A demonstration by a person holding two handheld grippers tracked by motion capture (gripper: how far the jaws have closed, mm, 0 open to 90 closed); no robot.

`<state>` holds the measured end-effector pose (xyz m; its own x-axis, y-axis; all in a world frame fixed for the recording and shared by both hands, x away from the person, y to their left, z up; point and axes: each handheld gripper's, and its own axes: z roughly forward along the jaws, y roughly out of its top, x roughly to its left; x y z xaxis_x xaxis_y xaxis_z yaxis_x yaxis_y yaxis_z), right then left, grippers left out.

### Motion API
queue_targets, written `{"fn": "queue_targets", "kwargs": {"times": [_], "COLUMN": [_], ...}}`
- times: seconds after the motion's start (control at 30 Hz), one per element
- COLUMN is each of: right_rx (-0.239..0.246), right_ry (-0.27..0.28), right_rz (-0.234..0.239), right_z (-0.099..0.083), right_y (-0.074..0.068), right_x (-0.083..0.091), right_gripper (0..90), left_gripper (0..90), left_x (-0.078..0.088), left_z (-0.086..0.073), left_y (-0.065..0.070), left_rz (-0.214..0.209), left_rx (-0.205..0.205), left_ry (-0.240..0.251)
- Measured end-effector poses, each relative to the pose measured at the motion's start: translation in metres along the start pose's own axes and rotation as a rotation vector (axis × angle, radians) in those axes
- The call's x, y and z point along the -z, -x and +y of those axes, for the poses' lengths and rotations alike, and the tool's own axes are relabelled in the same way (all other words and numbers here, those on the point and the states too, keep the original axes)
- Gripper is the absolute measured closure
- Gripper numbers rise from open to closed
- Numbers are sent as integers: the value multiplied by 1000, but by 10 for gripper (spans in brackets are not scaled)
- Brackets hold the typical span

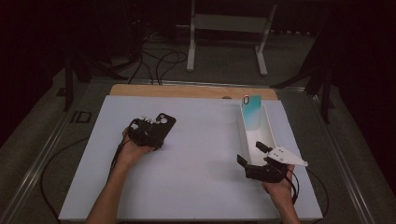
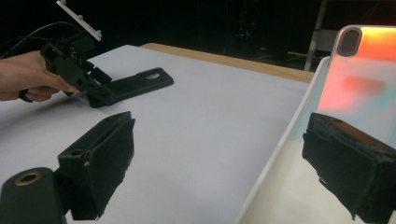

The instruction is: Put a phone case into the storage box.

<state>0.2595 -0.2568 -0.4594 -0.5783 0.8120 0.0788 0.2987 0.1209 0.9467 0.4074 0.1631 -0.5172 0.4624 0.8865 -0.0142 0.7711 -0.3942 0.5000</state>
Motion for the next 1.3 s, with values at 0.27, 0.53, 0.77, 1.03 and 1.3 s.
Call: {"fn": "queue_targets", "kwargs": {"times": [0.27, 0.53, 0.77, 1.03, 1.3], "right_rx": [5, 2, 0, -15, -37], "right_ry": [-1, -3, -15, -40, -114], "right_rz": [3, -1, 8, 8, 41], "right_z": [1, 2, 5, 11, 23], "right_y": [-1, 0, 0, 1, 3], "right_x": [0, 0, -1, -4, -15], "right_gripper": [90, 90, 90, 95, 99], "left_gripper": [152, 162, 159, 156, 155], "left_x": [2, 4, 19, 46, 67], "left_z": [0, -1, 0, -6, -18], "left_y": [2, 3, 9, 20, 33], "left_rz": [6, 24, 24, -2, -11], "left_rx": [2, 21, 6, -15, -39], "left_ry": [7, 43, 113, 239, 336]}}
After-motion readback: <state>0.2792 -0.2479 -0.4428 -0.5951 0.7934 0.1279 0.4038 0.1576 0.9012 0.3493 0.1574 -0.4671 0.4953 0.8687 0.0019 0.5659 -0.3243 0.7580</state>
